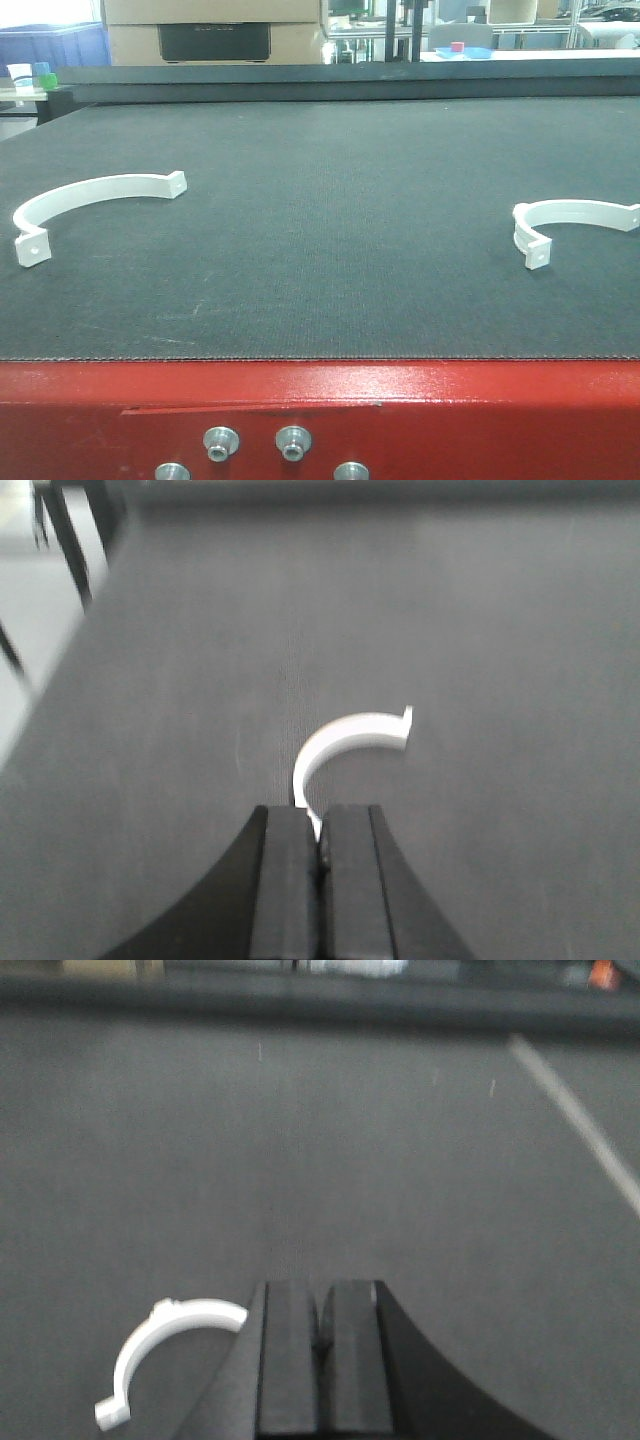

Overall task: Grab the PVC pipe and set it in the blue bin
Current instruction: 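Move both grippers down toward the two white pipe clamps, then grasp the white clamp nearest the right gripper and lift it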

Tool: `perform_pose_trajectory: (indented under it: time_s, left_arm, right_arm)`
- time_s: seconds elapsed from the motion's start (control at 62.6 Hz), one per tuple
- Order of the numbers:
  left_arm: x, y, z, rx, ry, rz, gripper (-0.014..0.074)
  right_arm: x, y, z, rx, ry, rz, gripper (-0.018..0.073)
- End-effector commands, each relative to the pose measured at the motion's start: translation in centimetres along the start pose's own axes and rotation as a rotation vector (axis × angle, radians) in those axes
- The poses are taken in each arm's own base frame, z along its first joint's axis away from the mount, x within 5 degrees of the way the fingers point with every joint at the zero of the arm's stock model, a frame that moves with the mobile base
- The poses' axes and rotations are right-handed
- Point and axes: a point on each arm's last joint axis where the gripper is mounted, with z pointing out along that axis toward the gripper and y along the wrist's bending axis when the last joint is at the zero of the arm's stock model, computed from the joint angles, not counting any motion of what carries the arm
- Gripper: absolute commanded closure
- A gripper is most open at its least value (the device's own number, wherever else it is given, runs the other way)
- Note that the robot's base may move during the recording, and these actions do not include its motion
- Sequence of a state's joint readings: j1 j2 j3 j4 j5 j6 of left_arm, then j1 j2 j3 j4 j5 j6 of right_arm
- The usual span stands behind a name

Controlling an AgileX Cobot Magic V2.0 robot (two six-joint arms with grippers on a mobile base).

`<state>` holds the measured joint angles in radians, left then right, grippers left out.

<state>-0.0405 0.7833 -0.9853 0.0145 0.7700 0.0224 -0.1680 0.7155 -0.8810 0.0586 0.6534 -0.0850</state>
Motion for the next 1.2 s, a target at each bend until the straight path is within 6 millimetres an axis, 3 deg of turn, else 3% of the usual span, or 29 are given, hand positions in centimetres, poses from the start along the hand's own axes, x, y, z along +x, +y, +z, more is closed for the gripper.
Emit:
perform_pose_trajectory:
  time_s: [0.0, 0.192, 0.383, 0.479, 0.623, 0.719, 0.959, 1.182]
  left_arm:
    - [-0.5, -0.1, 2.9, 0.015, 0.155, -0.013, 0.0708]
    - [0.2, -0.2, 9.6, 0.020, 0.343, -0.012, 0.0708]
    - [2.3, -0.7, 14.9, 0.051, 0.518, -0.052, 0.0708]
    - [3.1, -0.9, 16.5, 0.065, 0.575, -0.074, 0.0708]
    - [3.7, -1.3, 17.3, 0.090, 0.618, -0.115, 0.0708]
    - [3.6, -1.5, 17.3, 0.112, 0.613, -0.153, 0.0708]
    - [3.4, -1.8, 17.4, 0.132, 0.589, -0.192, 0.0708]
    - [3.6, -1.8, 17.2, 0.136, 0.616, -0.191, 0.0708]
  right_arm:
    - [0.2, -0.1, 2.9, -0.006, 0.119, -0.004, 0.0727]
    - [2.0, -0.2, 9.1, -0.019, 0.341, 0.009, 0.0727]
    - [4.5, 0.3, 13.8, -0.067, 0.527, 0.104, 0.0727]
    - [5.5, 0.3, 16.0, -0.066, 0.568, 0.124, 0.0727]
    - [6.9, 0.5, 18.8, -0.079, 0.681, 0.155, 0.0717]
    - [6.4, 1.7, 20.2, -0.134, 0.782, 0.180, 0.0702]
    - [4.5, 6.8, 24.3, -0.082, 0.861, 0.084, 0.0703]
    - [2.9, 11.2, 26.2, -0.074, 0.879, 0.017, 0.0703]
